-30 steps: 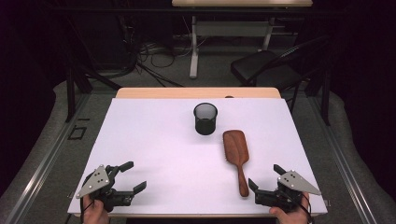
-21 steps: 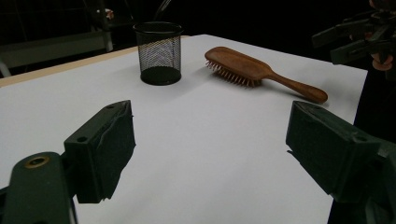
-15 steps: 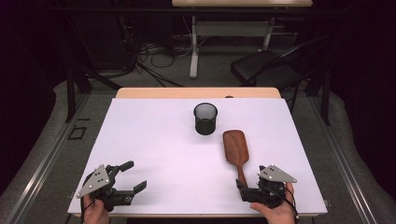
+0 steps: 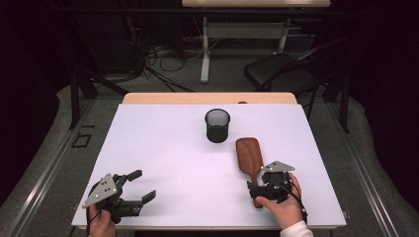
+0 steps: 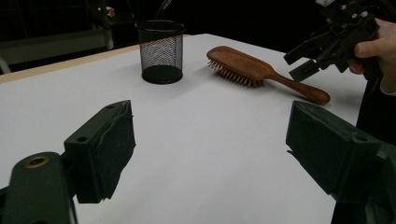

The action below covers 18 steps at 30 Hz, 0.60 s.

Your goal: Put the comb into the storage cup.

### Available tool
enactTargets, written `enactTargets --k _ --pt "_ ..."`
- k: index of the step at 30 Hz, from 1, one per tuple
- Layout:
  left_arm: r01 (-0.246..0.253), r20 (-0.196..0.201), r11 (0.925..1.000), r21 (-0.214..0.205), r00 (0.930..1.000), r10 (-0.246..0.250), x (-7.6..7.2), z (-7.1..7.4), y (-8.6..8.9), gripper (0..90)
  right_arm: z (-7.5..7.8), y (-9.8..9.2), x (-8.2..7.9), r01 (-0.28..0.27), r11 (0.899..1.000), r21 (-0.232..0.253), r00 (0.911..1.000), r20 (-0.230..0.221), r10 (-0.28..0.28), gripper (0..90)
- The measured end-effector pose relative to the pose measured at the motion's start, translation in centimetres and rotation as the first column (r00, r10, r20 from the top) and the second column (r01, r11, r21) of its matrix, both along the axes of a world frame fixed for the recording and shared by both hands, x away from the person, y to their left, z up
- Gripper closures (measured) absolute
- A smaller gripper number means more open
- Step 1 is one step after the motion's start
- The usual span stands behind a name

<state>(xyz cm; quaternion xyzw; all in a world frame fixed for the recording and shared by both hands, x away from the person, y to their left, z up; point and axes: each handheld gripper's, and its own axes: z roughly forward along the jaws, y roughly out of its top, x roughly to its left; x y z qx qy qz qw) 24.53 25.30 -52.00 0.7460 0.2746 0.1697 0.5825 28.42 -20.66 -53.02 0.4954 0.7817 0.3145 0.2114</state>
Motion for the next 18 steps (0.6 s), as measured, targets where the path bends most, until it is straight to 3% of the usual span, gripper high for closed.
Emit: enactTargets --k 5,9,18 --pt "-0.001 -0.006 1.0 -0.004 1.0 0.001 0.0 0.0 0.1 15.8 -0.3 0.5 0.9 -0.004 1.0 -0.023 0.9996 -0.028 0.003 21.8" --pt "0.002 -0.005 0.9999 -0.01 1.0 -0.002 -0.1 0.0 0.1 15.8 -0.4 0.9 1.6 -0.01 0.999 -0.045 0.9963 -0.086 0.006 23.4" --pt "0.0 -0.002 1.0 0.001 1.0 0.0 -0.2 0.1 0.1 15.8 -0.6 0.8 2.3 0.005 0.997 -0.078 0.9928 -0.119 -0.014 24.8"
